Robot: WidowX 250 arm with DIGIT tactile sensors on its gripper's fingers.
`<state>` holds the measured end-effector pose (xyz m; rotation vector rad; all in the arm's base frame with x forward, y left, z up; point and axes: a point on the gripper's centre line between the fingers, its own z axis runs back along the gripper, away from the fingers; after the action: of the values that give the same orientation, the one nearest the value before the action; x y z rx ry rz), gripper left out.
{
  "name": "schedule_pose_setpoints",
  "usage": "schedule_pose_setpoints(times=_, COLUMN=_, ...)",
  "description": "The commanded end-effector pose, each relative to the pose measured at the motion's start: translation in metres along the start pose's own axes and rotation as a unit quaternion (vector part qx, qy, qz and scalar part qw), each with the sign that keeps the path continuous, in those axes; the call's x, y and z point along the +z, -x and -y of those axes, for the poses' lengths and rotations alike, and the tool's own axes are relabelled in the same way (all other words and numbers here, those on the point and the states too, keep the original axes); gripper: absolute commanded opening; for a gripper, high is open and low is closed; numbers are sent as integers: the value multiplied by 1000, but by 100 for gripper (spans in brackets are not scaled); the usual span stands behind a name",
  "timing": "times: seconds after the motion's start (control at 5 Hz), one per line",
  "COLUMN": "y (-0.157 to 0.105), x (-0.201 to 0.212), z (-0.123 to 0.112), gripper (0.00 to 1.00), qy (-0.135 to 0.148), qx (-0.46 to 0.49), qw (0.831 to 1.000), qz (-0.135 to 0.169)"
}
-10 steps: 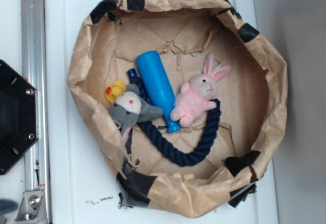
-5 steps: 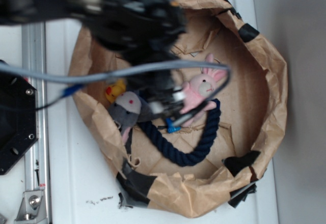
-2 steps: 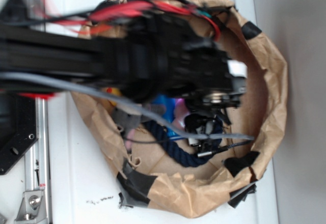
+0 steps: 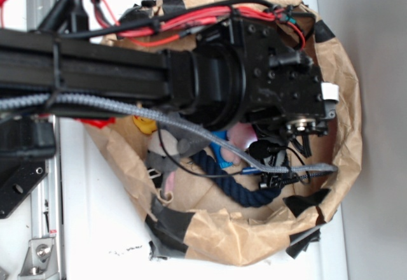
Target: Grab the pink bunny.
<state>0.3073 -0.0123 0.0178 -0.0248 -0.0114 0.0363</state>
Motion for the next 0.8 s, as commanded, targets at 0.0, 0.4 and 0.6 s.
schedule_pose_setpoints(times=0.0, y=15, x=101, z=-29, gripper=0, qy=21, qx=-2, qw=996, qz=89)
schedule_pose_setpoints(times=0.4, y=20, x=192, z=-22, gripper=0, qy=15, qx=-30, qw=999, qz=5)
schedule_pose_setpoints(times=0.6, y=22, x=190, z=-10, gripper=0, qy=6, qx=-30, qw=1000, qz=3)
